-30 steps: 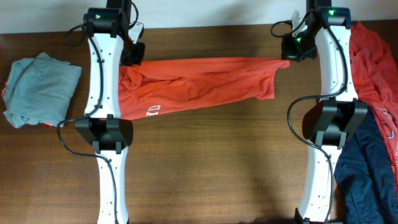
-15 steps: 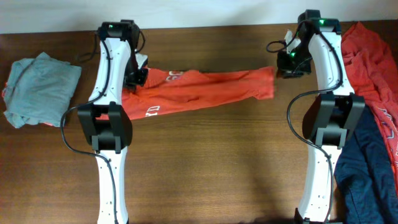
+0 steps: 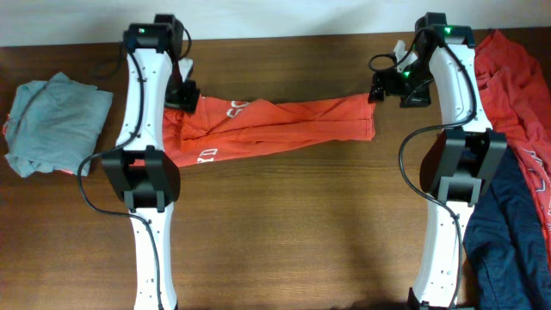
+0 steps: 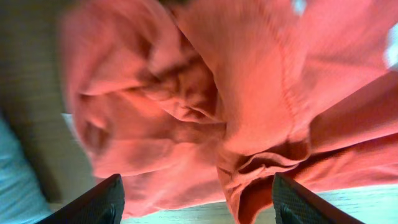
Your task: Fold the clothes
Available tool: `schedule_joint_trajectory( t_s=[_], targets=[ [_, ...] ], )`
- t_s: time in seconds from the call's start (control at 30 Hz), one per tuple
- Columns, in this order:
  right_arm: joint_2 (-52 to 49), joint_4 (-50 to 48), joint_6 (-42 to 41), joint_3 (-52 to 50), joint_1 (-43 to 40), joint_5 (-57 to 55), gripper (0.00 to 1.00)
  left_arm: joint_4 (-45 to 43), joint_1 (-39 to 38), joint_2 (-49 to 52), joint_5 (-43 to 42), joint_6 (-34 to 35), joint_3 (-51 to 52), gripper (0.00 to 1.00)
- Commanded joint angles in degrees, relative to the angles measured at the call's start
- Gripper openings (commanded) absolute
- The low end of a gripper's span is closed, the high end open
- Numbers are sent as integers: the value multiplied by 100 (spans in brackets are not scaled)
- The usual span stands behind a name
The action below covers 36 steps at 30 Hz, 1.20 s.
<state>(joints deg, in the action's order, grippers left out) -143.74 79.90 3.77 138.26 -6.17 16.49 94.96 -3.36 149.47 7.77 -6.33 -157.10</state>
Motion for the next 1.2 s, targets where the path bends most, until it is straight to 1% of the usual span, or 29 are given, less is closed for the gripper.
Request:
schedule_joint_trajectory(
  t_s=[0.0, 0.13, 0.37, 0.43, 0.47, 0.5, 0.53, 0.57, 0.63, 0.67, 0.83, 1.03, 1.1, 1.17],
  targets=[
    [0, -33, 267, -232, 98, 433, 90, -33, 22, -142, 63, 363, -1176, 75],
    [0, -319, 313, -750, 201, 531, 89, -22, 44, -144, 61, 553, -2295, 73],
    [0, -1134, 306, -1443, 356, 704, 80, -72, 52, -293, 66, 549, -2273, 73],
    [0, -1314, 306, -1611, 422, 688, 76, -61, 52, -293, 68, 549, -2273, 73],
    [0, -1386, 306, -1681, 450, 686, 70, -61, 52, -293, 66, 549, -2273, 73],
    [0, -1443, 306, -1731, 474, 680, 55, -61, 52, -293, 66, 549, -2273, 73],
    [0, -1458, 293, -1742, 485, 654, 36, -61, 52, -293, 68, 549, -2273, 73],
    [0, -1467, 151, -1744, 483, 446, 4, -61, 52, -293, 68, 549, -2273, 73],
    [4, -1499, -166, -1718, 448, -68, 4, -61, 55, -295, 122, 546, -2273, 73],
    [13, -1493, -168, -1703, 413, -90, 4, -57, 55, -313, 131, 546, -2273, 73],
    [214, -1222, -166, -1582, -11, -42, 4, -133, 98, -686, 129, 549, -2273, 73],
    [713, -833, -92, -1360, -780, -44, 4, -195, 192, -1379, 107, 549, -2273, 73],
    [807, -769, -44, -1303, -981, 7, 4, -175, 195, -1517, 107, 549, -2273, 75],
    [848, -664, 199, -1207, -1178, 240, 4, -166, 203, -1604, 107, 549, -2273, 78]
  ],
)
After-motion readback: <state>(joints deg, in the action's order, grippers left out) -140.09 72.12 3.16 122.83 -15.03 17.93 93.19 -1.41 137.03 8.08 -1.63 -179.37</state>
